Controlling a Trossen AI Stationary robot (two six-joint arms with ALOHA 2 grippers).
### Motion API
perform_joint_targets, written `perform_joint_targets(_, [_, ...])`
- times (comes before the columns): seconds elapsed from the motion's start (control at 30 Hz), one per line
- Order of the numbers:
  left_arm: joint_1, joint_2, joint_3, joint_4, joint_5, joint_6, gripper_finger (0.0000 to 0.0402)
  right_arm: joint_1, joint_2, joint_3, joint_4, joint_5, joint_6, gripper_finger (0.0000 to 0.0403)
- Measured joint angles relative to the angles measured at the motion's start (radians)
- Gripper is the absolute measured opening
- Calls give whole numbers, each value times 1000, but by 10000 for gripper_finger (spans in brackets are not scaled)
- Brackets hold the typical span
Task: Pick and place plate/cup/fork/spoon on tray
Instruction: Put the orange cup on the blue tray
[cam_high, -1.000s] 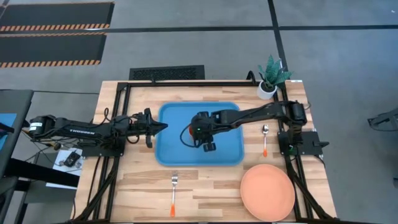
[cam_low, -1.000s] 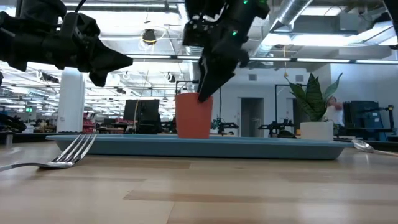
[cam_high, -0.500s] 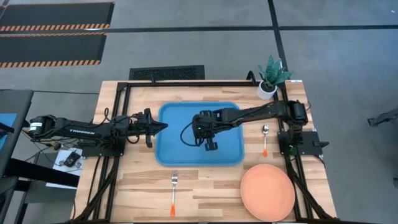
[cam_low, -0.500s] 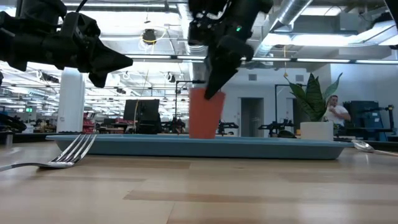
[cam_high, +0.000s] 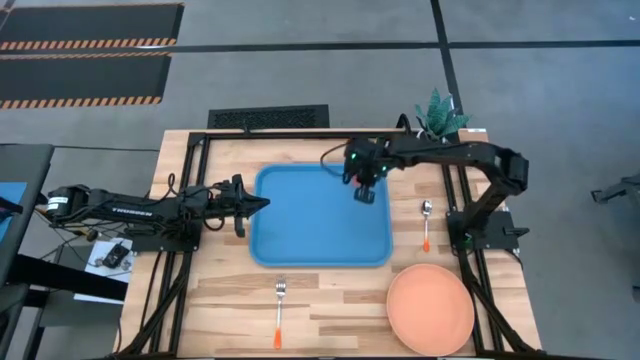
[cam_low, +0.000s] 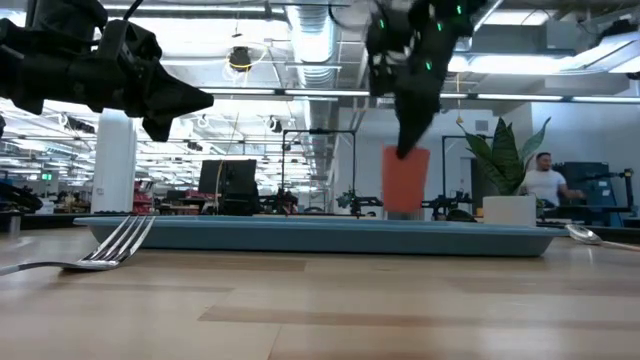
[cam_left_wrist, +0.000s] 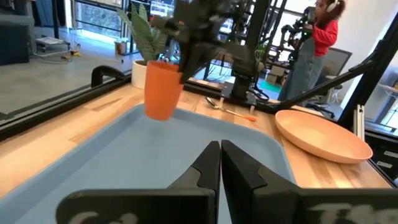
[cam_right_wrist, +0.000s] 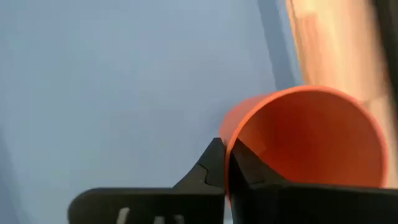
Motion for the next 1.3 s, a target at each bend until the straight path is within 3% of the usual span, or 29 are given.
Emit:
perform_joint_targets(0.17, [0,0,0,0,-10,0,2,-106,-14,-91,54,-83,-18,24])
perform_joint_targets(0.47, [0,0,0,0,-22,0,2,-181,-11,-96,61,-132,-64,15])
perform_joint_targets(1.3, [0,0,0,-18,-23,0,2,-186,-5,-95,38,-119,-108,25])
